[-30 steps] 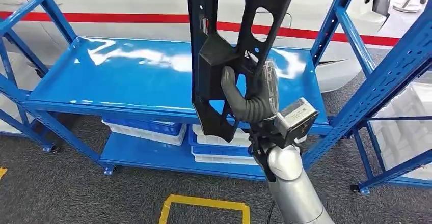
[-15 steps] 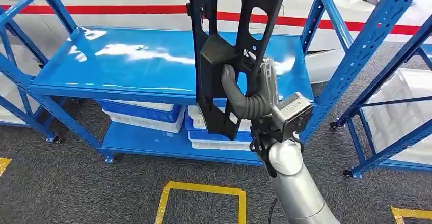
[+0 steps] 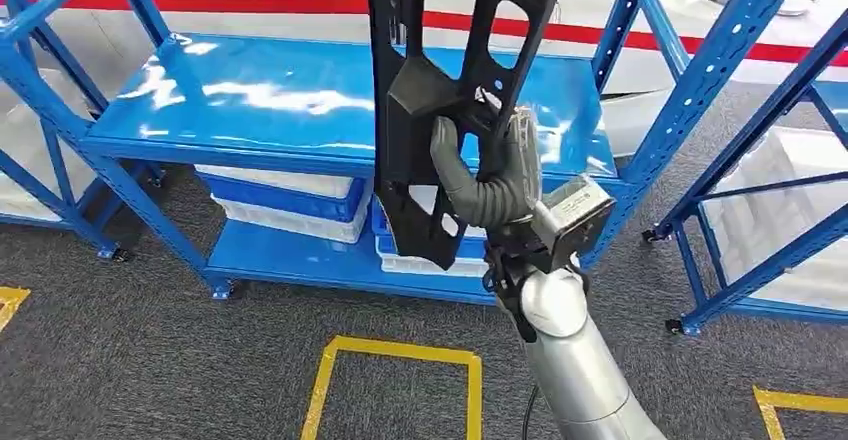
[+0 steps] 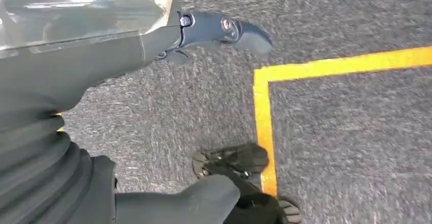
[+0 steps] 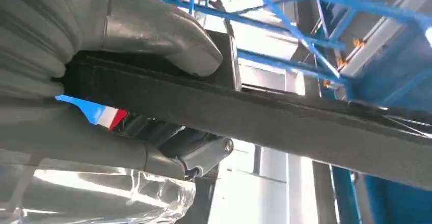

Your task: Take the parts from the cabinet and place them on the table.

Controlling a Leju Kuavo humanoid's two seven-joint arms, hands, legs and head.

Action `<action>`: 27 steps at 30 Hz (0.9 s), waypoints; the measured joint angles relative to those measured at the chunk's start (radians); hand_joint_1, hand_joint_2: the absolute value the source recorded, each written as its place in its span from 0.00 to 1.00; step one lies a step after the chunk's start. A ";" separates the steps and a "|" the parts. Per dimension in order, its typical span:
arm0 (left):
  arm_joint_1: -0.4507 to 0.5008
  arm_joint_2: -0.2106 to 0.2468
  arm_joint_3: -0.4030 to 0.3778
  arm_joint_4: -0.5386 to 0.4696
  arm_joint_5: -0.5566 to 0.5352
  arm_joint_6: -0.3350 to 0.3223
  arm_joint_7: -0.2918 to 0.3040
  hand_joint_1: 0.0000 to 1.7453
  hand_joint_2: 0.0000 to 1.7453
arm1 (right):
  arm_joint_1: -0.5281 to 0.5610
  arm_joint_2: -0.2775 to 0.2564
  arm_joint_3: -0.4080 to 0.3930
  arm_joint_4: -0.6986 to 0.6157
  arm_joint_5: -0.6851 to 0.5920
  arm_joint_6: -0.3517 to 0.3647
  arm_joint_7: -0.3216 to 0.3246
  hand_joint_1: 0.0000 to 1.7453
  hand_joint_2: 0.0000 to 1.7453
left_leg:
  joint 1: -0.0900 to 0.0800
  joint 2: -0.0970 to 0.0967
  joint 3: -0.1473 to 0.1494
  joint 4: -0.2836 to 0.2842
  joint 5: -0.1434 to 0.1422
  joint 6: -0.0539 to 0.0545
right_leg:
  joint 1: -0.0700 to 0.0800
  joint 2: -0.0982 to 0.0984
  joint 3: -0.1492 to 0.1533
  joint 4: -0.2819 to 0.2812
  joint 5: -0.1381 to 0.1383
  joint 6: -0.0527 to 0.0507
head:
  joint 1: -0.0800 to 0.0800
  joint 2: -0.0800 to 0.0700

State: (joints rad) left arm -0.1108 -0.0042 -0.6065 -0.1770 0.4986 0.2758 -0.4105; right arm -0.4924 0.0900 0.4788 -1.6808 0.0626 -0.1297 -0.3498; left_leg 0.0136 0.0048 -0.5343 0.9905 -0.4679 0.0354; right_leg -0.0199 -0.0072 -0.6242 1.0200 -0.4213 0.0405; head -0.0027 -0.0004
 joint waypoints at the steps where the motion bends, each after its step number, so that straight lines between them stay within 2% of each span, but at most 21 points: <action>1: 0.000 -0.001 0.000 0.000 0.000 0.000 0.000 0.00 1.00 | -0.002 0.000 0.001 0.000 0.006 -0.002 -0.002 1.00 1.00 | -0.003 0.000 -0.015 -0.001 0.011 0.011 | 0.001 0.002 -0.025 0.039 -0.049 -0.012 | 0.000 0.000; 3: 0.001 -0.001 0.001 0.000 0.001 0.001 0.000 0.00 1.00 | -0.001 -0.001 0.003 0.001 0.015 -0.004 -0.004 1.00 1.00 | -0.005 0.001 -0.045 -0.001 0.033 0.019 | 0.001 0.003 -0.067 0.185 -0.153 -0.030 | 0.000 0.000; 4: 0.001 0.000 0.001 0.000 0.001 0.001 0.000 0.00 1.00 | -0.001 -0.001 0.003 0.001 0.017 -0.005 -0.005 1.00 1.00 | -0.008 0.001 -0.062 0.000 0.045 0.020 | 0.001 0.004 -0.083 0.256 -0.182 -0.029 | 0.001 0.000; 5: 0.002 -0.001 0.001 0.000 0.002 0.001 0.000 0.00 1.00 | 0.000 -0.002 0.005 0.001 0.019 -0.007 -0.006 1.00 1.00 | -0.010 0.001 -0.080 0.000 0.059 0.020 | 0.001 0.004 -0.084 0.302 -0.184 -0.020 | 0.001 0.000; 6: 0.002 -0.001 0.001 0.000 0.001 0.001 0.000 0.00 1.00 | 0.001 -0.002 0.006 0.002 0.022 -0.009 -0.006 1.00 1.00 | -0.011 0.001 -0.096 0.001 0.071 0.019 | 0.001 0.004 -0.066 0.302 -0.164 -0.009 | 0.001 0.000; 8: 0.003 -0.001 0.001 0.000 0.001 0.001 0.000 0.00 1.00 | 0.000 -0.002 0.008 0.002 0.025 -0.011 -0.007 1.00 1.00 | -0.013 0.001 -0.125 0.002 0.095 0.015 | 0.005 0.004 0.023 0.199 -0.105 0.006 | 0.000 0.000; 9: 0.003 -0.001 0.001 0.000 0.001 0.001 0.000 0.00 1.00 | -0.002 -0.002 0.009 0.002 0.025 -0.011 -0.007 1.00 1.00 | -0.014 0.000 -0.135 0.003 0.106 0.011 | 0.008 0.003 0.089 0.110 -0.101 -0.001 | 0.002 0.000; 10: 0.003 -0.002 0.001 0.000 0.001 0.001 0.000 0.00 1.00 | -0.004 -0.001 0.010 0.001 0.027 -0.011 -0.008 1.00 1.00 | -0.018 -0.001 -0.143 0.006 0.115 0.005 | 0.014 0.003 0.165 0.015 -0.121 -0.012 | 0.001 0.000; 11: 0.003 -0.002 0.001 0.000 0.001 0.001 -0.001 0.00 1.00 | -0.007 0.001 0.011 0.001 0.027 -0.011 -0.010 1.00 1.00 | -0.021 0.002 -0.149 0.010 0.124 0.001 | 0.022 0.004 0.198 -0.057 -0.142 -0.017 | 0.000 0.000; 14: 0.007 -0.002 0.001 0.000 0.001 0.001 -0.003 0.00 1.00 | -0.003 0.000 0.013 0.001 0.031 -0.014 -0.011 1.00 1.00 | -0.019 0.002 -0.154 0.003 0.155 -0.012 | 0.020 0.007 0.168 -0.047 -0.124 -0.028 | -0.004 0.000; 15: 0.009 0.002 0.002 0.004 0.001 0.003 -0.003 0.00 1.00 | 0.000 0.000 0.013 0.002 0.032 -0.014 -0.011 1.00 1.00 | -0.011 -0.004 -0.162 0.011 0.140 -0.018 | -0.007 0.003 0.162 -0.048 -0.111 -0.038 | -0.004 0.000; 17: 0.011 0.000 0.001 0.004 0.001 0.003 -0.004 0.00 1.00 | 0.000 0.000 0.017 0.001 0.034 -0.014 -0.011 1.00 1.00 | -0.005 -0.007 -0.190 0.110 0.007 -0.033 | 0.000 0.000 0.146 -0.048 -0.087 -0.062 | -0.012 0.000; 18: 0.011 0.000 0.001 0.004 0.001 0.004 -0.004 0.00 1.00 | 0.000 0.001 0.020 0.001 0.034 -0.014 -0.011 1.00 1.00 | -0.001 -0.008 -0.210 0.193 -0.054 -0.041 | 0.000 0.000 0.132 -0.047 -0.073 -0.062 | -0.013 0.000; 19: 0.010 0.000 0.002 0.004 0.001 0.004 -0.004 0.00 1.00 | 0.003 0.001 0.021 0.001 0.035 -0.014 -0.012 1.00 1.00 | 0.001 -0.008 -0.226 0.273 -0.089 -0.049 | 0.001 0.000 0.116 -0.046 -0.061 -0.059 | -0.014 0.000; 20: 0.011 0.000 0.002 0.004 0.001 0.004 -0.004 0.00 1.00 | 0.007 0.001 0.021 0.001 0.037 -0.014 -0.014 1.00 1.00 | 0.006 -0.008 -0.229 0.324 -0.091 -0.055 | 0.001 -0.001 0.102 -0.045 -0.049 -0.056 | -0.013 0.000; 22: 0.011 0.000 0.002 0.004 0.002 0.004 -0.004 0.00 1.00 | 0.016 0.000 0.021 0.001 0.038 -0.014 -0.016 1.00 1.00 | 0.020 -0.007 -0.182 0.308 -0.034 -0.063 | -0.003 -0.001 0.072 -0.038 -0.031 -0.046 | -0.013 0.000; 23: 0.010 0.000 0.004 0.004 0.002 0.004 -0.004 0.00 1.00 | 0.018 0.000 0.021 0.001 0.039 -0.014 -0.017 1.00 1.00 | 0.026 -0.007 -0.137 0.255 -0.008 -0.067 | -0.007 -0.001 0.060 -0.033 -0.027 -0.039 | -0.013 0.000; 24: 0.009 0.000 0.008 0.004 0.002 0.004 -0.004 0.00 1.00 | 0.017 0.000 0.021 0.001 0.039 -0.014 -0.019 1.00 1.00 | 0.032 -0.007 -0.060 0.156 0.005 -0.074 | -0.010 -0.001 0.046 -0.022 -0.021 -0.031 | -0.013 0.000; 25: 0.007 -0.002 0.009 0.003 0.002 0.004 -0.004 0.00 1.00 | 0.017 0.002 0.022 -0.001 0.040 -0.014 -0.021 1.00 1.00 | 0.037 -0.011 0.003 0.068 -0.028 -0.081 | -0.006 -0.001 0.035 -0.011 -0.019 -0.026 | -0.017 0.000; 26: 0.006 -0.002 0.010 0.003 0.002 0.004 -0.004 0.00 1.00 | 0.016 0.001 0.022 -0.002 0.040 -0.014 -0.023 1.00 1.00 | 0.026 -0.019 0.022 0.031 -0.044 -0.071 | -0.002 -0.001 0.027 -0.005 -0.013 -0.017 | -0.017 0.000; 27: 0.006 -0.002 0.010 0.004 0.003 0.005 -0.004 0.00 1.00 | 0.017 0.001 0.022 -0.002 0.040 -0.014 -0.024 1.00 1.00 | 0.025 -0.014 0.013 0.033 -0.042 -0.064 | 0.000 -0.002 0.026 -0.006 -0.005 -0.007 | -0.016 0.000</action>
State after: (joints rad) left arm -0.1045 -0.0061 -0.5966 -0.1732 0.5013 0.2811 -0.4147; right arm -0.4757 0.0912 0.5009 -1.6831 0.1026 -0.1438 -0.3738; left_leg 0.0385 -0.0094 -0.5208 1.0235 -0.5097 -0.0284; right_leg -0.0201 -0.0097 -0.5983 1.0135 -0.4265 0.0337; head -0.0183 -0.0004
